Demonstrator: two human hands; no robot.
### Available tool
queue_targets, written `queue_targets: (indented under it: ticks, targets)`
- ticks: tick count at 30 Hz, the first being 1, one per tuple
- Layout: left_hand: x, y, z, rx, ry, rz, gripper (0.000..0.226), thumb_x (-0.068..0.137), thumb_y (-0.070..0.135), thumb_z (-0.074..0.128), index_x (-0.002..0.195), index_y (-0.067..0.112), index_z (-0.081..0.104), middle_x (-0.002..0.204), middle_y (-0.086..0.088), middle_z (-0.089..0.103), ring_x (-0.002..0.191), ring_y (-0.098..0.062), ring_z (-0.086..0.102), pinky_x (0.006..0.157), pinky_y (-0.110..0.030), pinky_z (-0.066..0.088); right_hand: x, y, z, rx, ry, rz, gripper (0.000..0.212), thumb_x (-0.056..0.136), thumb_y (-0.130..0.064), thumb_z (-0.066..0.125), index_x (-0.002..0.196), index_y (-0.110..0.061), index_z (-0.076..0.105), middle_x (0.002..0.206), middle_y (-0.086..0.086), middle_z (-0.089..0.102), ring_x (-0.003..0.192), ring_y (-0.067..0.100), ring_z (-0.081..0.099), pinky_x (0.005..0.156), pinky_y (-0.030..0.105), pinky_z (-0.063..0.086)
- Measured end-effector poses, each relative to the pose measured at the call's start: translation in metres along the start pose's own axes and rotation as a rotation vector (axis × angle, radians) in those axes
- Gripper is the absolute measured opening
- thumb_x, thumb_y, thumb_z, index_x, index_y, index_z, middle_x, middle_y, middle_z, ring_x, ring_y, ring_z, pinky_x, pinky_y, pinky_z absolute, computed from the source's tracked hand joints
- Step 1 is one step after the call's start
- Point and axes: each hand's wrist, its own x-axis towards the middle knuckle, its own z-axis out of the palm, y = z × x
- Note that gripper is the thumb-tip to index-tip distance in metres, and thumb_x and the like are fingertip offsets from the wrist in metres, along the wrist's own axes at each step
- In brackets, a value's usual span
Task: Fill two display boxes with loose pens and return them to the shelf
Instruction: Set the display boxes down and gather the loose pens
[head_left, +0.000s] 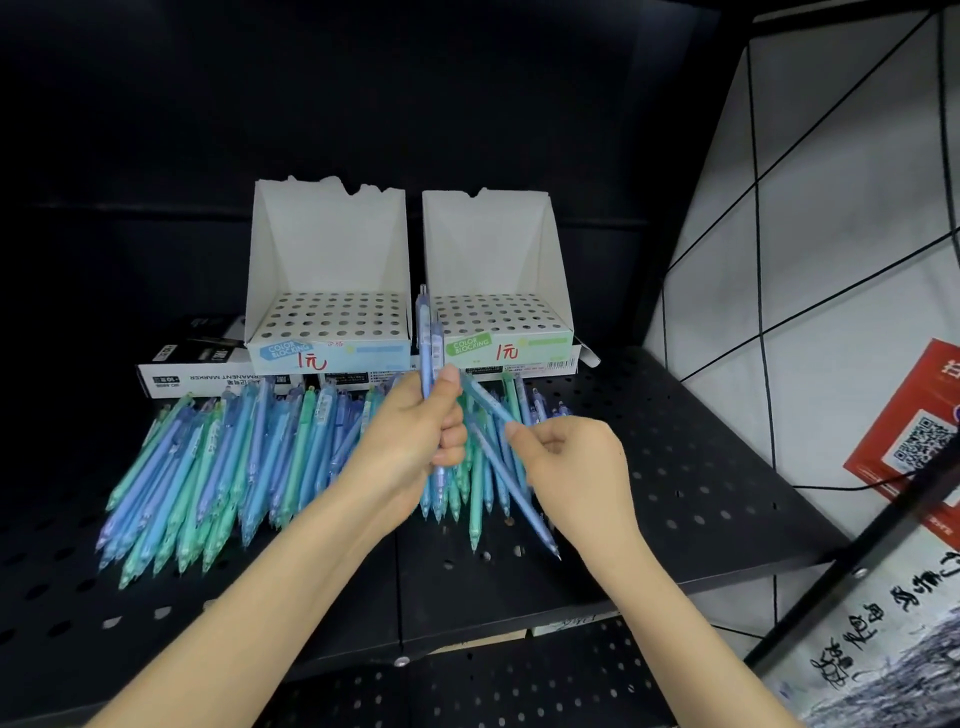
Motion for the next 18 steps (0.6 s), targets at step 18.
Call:
queue_targets:
  ticks: [18]
  targets:
    - [0.026, 0.014, 0.002, -0.007, 0.152, 0.030, 0.015, 0.095, 0.024, 0.049, 0.089, 0.010, 0.050, 0.070, -0.003, 0.046, 0.044, -0.005, 0.033, 0.036, -0.013, 0.030, 0.107, 0.018, -0.006, -0.174, 0.428, -0.022, 0.043, 0.089, -0.043, 0.054, 0.121, -0.015, 0.058, 0.110, 0.007, 0.064, 0.097, 0.025, 0.060, 0.073, 0.033, 0.045]
